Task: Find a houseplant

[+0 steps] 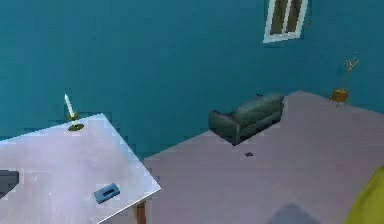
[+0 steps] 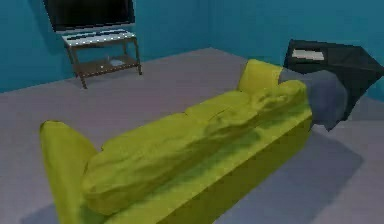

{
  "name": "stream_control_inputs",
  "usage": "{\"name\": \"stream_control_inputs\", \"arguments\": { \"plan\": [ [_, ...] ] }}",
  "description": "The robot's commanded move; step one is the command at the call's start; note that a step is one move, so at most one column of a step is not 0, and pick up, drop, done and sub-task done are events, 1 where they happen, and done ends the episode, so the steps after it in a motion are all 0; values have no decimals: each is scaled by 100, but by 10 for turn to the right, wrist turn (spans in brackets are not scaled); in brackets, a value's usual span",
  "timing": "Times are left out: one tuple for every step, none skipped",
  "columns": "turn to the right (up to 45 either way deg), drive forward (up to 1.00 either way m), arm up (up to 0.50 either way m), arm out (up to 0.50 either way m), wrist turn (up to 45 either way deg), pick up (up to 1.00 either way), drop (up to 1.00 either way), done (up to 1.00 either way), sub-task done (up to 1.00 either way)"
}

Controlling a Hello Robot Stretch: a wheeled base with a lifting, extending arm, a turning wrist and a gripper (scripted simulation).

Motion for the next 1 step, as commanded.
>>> {"name": "stream_control_inputs", "arguments": {
  "plan": [
    [-270,0,0,0,0,0,0,0,0]
  ]
}}
